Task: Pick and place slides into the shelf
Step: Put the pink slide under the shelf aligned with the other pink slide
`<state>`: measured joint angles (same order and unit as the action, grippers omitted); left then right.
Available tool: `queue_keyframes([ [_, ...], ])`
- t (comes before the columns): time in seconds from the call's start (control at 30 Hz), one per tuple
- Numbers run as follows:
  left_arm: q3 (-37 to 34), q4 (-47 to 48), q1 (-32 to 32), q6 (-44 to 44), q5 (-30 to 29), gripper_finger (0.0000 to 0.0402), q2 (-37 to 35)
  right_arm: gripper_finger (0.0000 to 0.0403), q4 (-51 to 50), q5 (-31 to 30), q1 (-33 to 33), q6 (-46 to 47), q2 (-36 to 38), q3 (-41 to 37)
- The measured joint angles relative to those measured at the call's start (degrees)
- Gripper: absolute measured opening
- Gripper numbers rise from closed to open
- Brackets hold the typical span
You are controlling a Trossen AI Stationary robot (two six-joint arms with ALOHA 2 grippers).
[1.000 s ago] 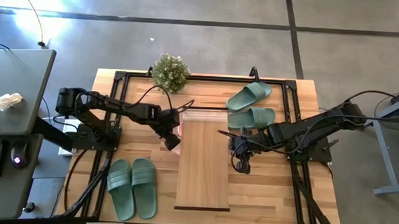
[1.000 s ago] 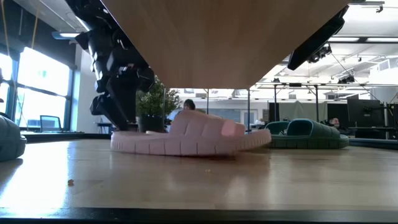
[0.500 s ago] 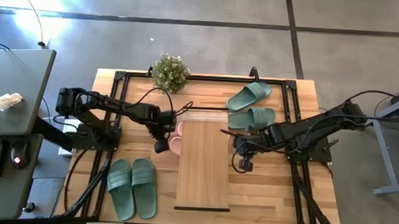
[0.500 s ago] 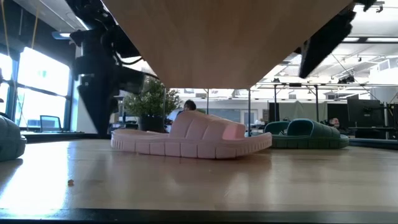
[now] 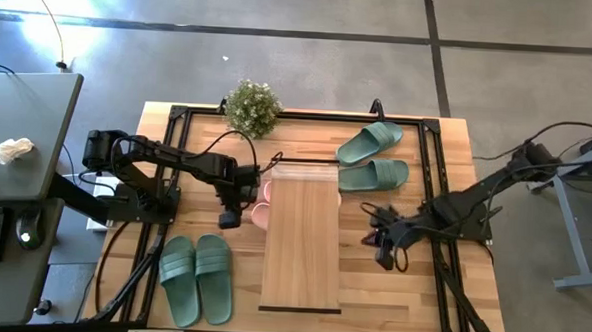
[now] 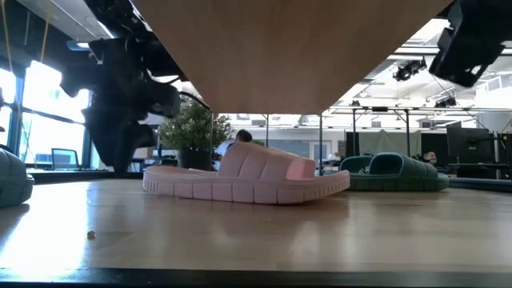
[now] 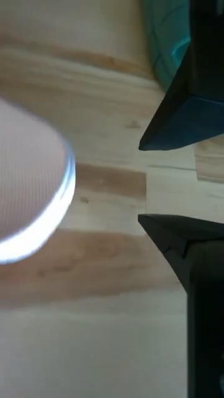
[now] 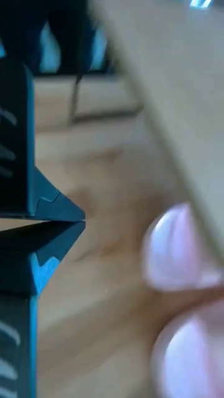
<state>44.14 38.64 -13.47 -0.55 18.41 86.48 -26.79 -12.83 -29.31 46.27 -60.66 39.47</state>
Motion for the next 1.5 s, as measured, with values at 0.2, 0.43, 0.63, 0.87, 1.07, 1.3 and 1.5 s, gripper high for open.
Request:
queue_keyframes([
  [0.2, 0.0, 0.9, 0.0, 6.4, 2.1, 0.0142, 0.0, 0.0001, 18.3, -4.3, -2.9, 0.1, -6.7, -8.7],
  [0.43, 0.0, -0.4, 0.5, 7.4, 1.6, 0.0129, 0.0, 0.0000, 41.5, -9.5, -1.6, 0.3, -21.6, -13.1],
  [0.63, 0.0, -5.8, 2.8, 7.5, 1.6, 0.0118, 0.0, 0.0000, 54.0, -8.9, 2.6, -0.2, -32.4, -13.5],
  [0.87, 0.0, -6.8, 3.8, 6.7, 1.5, 0.0110, 0.0, 0.0000, 61.6, -7.7, 4.7, -0.8, -37.3, -13.5],
  [1.07, 0.0, -0.8, 3.7, 12.1, -0.1, 0.0110, 0.0, 0.0000, 62.2, -7.9, 4.4, -0.1, -37.3, -13.5],
  [1.3, 0.0, 3.6, 3.7, 17.3, -11.0, 0.0110, -0.1, 0.0000, 64.3, -6.9, 4.2, -0.3, -37.3, -13.5],
  [1.5, 0.0, -4.8, 3.7, 22.2, -10.0, 0.0110, -0.1, 0.0000, 64.5, -8.6, 4.2, -1.3, -37.3, -13.5],
])
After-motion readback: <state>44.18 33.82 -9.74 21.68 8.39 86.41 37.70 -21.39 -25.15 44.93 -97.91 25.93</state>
